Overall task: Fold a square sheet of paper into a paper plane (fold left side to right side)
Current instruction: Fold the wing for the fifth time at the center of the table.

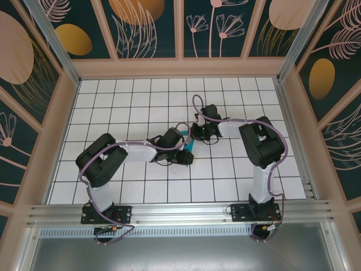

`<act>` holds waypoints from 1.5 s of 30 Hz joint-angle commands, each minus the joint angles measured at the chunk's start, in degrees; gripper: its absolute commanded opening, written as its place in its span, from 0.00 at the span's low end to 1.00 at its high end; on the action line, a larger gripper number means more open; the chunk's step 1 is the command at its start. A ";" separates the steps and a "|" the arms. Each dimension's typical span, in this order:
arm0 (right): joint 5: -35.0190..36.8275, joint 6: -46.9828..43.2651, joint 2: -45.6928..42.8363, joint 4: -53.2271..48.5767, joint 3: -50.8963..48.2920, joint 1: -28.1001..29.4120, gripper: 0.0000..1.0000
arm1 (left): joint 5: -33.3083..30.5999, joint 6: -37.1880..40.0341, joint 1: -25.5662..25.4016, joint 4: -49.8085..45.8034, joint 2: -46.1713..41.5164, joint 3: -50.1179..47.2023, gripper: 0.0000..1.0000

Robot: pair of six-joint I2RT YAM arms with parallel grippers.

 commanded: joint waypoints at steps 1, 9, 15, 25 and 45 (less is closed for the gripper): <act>5.24 0.09 4.79 -2.20 -0.32 0.27 0.10 | 5.31 0.86 -2.19 -10.10 -0.45 -3.06 0.25; 5.46 0.15 4.97 -2.33 -0.17 0.32 0.10 | 6.02 1.08 -3.18 -10.32 -1.08 -3.91 0.25; 5.48 0.15 4.98 -2.20 -0.19 0.27 0.10 | 6.12 0.86 -3.64 -10.44 -1.96 -4.57 0.25; 5.54 0.15 4.94 -2.14 -0.20 0.29 0.10 | 6.12 0.73 -3.86 -10.56 -3.41 -5.70 0.25; 5.25 -0.37 4.60 -2.86 0.43 0.27 0.10 | 6.54 -0.41 2.48 -8.08 -10.34 1.76 0.22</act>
